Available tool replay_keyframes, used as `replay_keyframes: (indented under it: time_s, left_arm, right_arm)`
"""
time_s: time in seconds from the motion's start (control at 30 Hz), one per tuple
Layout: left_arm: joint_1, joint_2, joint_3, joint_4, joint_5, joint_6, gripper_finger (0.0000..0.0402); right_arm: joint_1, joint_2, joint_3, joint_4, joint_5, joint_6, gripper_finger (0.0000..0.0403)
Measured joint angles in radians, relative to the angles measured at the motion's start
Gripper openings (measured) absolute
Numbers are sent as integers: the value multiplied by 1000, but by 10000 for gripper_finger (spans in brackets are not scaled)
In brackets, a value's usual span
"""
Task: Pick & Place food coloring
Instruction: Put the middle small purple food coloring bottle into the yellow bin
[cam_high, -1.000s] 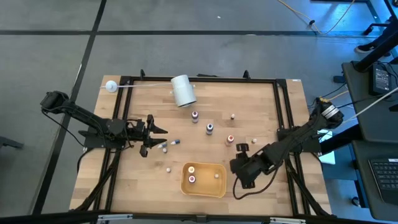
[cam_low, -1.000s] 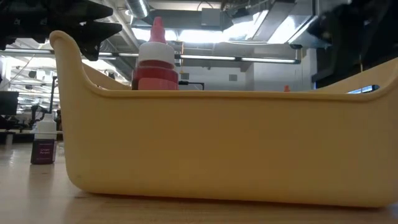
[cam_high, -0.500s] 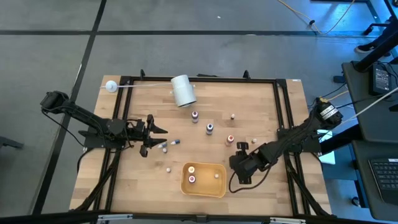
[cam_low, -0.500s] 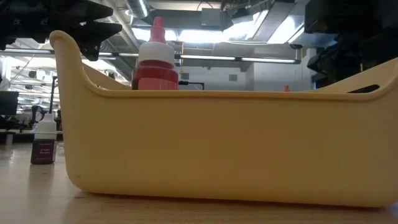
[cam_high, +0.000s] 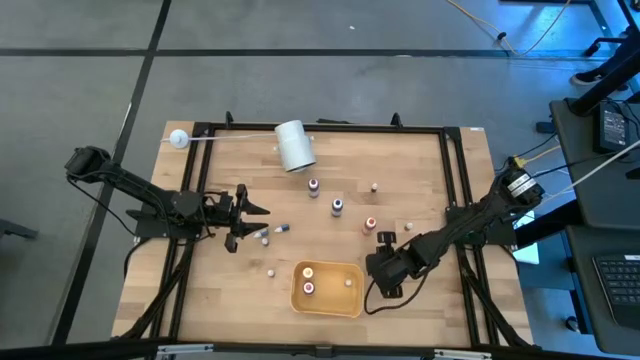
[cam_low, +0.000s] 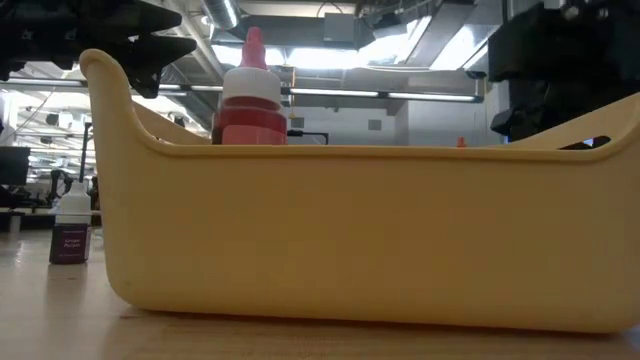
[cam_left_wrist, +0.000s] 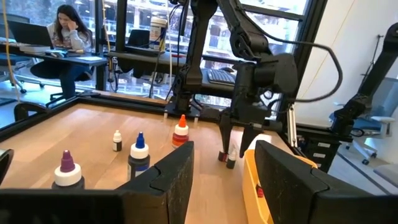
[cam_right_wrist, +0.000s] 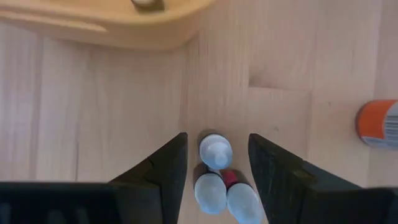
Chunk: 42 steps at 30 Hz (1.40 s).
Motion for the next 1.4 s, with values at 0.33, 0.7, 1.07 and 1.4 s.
replay_keyframes:
  time_s: [0.33,0.7,1.07,1.4]
  left_arm:
    - [0,0,0,-2,1,-5,168]
    - [0,0,0,-2,1,-6,166]
    - [0,0,0,-5,1,-7,168]
    - [0,0,0,-13,1,-7,169]
  right_arm:
    - [0,21,0,1,-20,-16,98]
    - [0,22,151,-246,12,-28,58]
    - [0,48,440,-279,122,-184,63]
    - [-43,225,552,-217,-49,-311,65]
